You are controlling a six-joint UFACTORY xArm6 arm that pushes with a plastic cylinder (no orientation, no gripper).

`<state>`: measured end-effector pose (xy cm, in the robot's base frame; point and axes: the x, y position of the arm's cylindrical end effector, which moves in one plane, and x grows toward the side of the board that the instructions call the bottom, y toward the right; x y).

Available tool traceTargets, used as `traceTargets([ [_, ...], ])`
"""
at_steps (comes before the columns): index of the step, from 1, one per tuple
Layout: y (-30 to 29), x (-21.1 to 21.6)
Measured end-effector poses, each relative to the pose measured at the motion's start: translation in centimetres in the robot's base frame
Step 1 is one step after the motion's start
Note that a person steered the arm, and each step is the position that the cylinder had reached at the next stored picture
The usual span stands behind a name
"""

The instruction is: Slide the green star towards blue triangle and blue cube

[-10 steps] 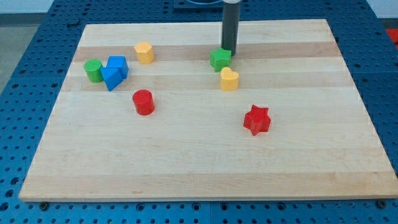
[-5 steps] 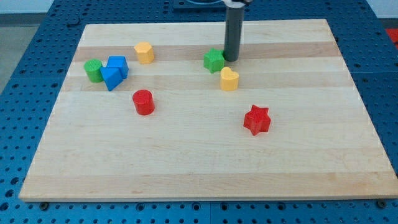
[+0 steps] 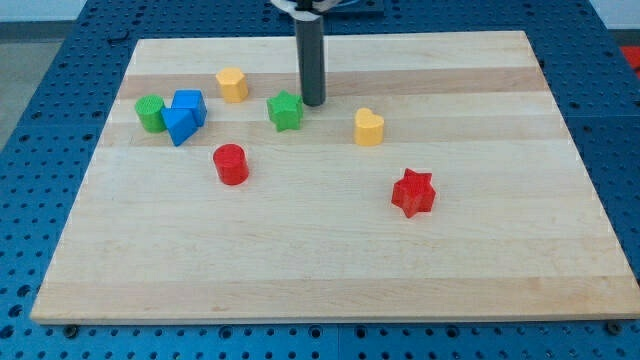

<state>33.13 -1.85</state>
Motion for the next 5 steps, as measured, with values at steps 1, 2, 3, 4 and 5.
traceTargets([
  [1,0.0,0.9],
  [2,-2.9,1.0],
  [3,-5.4,1.1],
  [4,-7.0,1.6],
  [5,-5.7,1.7],
])
